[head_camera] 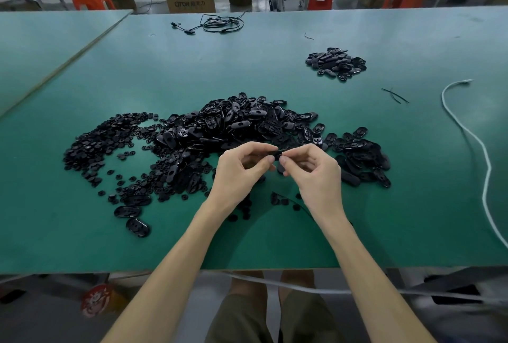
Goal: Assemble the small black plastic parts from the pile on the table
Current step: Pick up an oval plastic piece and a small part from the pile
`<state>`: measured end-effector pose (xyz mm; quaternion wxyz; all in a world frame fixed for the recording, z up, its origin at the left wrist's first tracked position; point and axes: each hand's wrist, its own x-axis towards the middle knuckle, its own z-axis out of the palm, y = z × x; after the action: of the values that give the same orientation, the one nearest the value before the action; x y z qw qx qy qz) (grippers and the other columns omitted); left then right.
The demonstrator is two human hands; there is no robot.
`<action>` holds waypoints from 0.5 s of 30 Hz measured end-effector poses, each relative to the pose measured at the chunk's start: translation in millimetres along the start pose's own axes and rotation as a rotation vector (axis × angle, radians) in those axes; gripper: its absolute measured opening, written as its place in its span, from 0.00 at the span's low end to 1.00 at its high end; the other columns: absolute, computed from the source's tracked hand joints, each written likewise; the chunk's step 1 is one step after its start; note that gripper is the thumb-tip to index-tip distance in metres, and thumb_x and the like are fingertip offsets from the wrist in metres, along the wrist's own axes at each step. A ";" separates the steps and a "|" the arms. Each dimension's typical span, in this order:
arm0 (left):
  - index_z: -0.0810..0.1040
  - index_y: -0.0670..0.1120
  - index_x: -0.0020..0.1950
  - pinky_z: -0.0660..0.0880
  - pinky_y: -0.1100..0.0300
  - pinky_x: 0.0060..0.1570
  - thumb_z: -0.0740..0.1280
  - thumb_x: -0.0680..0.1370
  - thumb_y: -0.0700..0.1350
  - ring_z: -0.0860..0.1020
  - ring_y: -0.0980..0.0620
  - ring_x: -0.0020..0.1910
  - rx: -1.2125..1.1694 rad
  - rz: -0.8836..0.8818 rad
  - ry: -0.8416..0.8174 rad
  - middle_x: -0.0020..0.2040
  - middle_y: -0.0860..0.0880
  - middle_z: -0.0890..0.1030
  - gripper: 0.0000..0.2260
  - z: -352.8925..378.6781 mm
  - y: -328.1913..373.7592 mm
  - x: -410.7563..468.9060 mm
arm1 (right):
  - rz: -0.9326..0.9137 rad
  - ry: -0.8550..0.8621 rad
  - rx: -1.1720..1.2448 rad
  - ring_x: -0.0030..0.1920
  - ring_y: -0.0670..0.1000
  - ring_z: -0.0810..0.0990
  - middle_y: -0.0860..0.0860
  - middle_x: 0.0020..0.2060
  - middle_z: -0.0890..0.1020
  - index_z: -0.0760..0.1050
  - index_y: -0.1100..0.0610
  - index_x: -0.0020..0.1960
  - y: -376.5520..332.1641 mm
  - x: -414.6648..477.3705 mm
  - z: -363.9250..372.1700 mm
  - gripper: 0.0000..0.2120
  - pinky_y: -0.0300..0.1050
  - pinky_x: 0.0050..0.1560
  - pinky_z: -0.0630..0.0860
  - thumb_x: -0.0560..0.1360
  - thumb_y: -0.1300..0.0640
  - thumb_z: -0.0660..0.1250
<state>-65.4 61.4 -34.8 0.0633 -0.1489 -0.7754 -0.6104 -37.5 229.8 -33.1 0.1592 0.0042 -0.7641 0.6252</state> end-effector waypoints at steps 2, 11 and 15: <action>0.85 0.45 0.57 0.80 0.63 0.46 0.73 0.79 0.37 0.87 0.53 0.44 -0.001 0.003 -0.008 0.44 0.50 0.88 0.08 -0.4 0.3 0.0 | 0.000 -0.008 -0.017 0.40 0.49 0.87 0.48 0.39 0.87 0.83 0.52 0.46 -0.5 -0.4 0.0 0.05 0.55 0.50 0.84 0.76 0.61 0.76; 0.85 0.47 0.58 0.83 0.57 0.46 0.75 0.78 0.39 0.85 0.51 0.40 -0.025 -0.008 -0.033 0.46 0.51 0.88 0.09 -1.2 0.5 -0.1 | -0.073 0.029 -0.133 0.41 0.47 0.85 0.46 0.38 0.86 0.82 0.53 0.45 0.9 -1.3 2.2 0.05 0.44 0.46 0.81 0.78 0.61 0.75; 0.85 0.45 0.58 0.82 0.58 0.44 0.76 0.78 0.39 0.83 0.52 0.35 -0.037 -0.015 -0.024 0.47 0.49 0.87 0.09 -2.2 0.9 0.2 | -0.127 0.046 -0.232 0.42 0.46 0.83 0.45 0.40 0.85 0.81 0.53 0.46 1.7 -1.1 5.0 0.05 0.36 0.44 0.77 0.78 0.61 0.74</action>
<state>-65.5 59.5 -33.3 0.0467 -0.1515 -0.7658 -0.6232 -38.0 225.2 -35.7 0.2156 0.0198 -0.8256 0.5211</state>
